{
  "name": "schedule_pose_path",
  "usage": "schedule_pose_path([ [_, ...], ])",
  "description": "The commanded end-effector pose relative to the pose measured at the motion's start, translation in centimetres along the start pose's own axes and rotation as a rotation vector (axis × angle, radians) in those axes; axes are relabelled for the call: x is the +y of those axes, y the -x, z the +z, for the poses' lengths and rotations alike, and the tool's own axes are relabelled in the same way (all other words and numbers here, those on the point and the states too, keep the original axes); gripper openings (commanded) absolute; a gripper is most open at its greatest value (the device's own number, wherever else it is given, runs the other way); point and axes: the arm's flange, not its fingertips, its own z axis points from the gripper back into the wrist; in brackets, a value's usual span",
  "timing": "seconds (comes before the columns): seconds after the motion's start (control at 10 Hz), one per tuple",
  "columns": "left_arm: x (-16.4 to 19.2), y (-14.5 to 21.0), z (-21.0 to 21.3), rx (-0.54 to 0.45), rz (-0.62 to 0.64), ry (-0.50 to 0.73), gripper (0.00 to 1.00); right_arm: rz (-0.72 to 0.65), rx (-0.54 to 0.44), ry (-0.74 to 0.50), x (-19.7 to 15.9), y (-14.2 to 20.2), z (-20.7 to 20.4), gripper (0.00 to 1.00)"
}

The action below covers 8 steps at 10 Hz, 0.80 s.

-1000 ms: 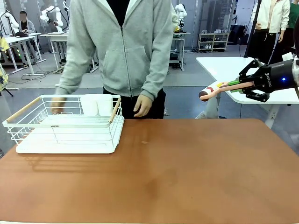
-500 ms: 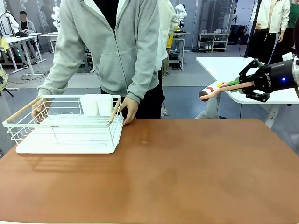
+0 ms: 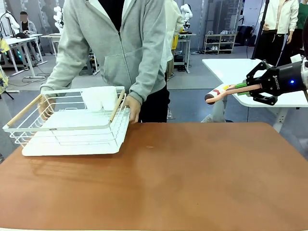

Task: Clean the table.
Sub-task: Clean the table with the Lint Roller when the human lifts the Dish drying rack.

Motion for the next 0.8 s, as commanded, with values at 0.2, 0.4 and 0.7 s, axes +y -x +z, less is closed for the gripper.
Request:
schedule_pose_path([
  [0.2, -0.05, 0.11, 0.29, -0.001, -0.002, 0.004, 1.0, 0.001, 0.001, 0.0, 0.04, 0.05, -0.03, 0.0],
  [0.4, -0.05, 0.11, 0.29, -0.001, -0.002, 0.004, 1.0, 0.001, 0.001, 0.0, 0.04, 0.05, -0.03, 0.0],
  [0.7, -0.05, 0.11, 0.29, -0.001, -0.002, 0.004, 1.0, 0.001, 0.001, 0.0, 0.04, 0.05, -0.03, 0.0],
])
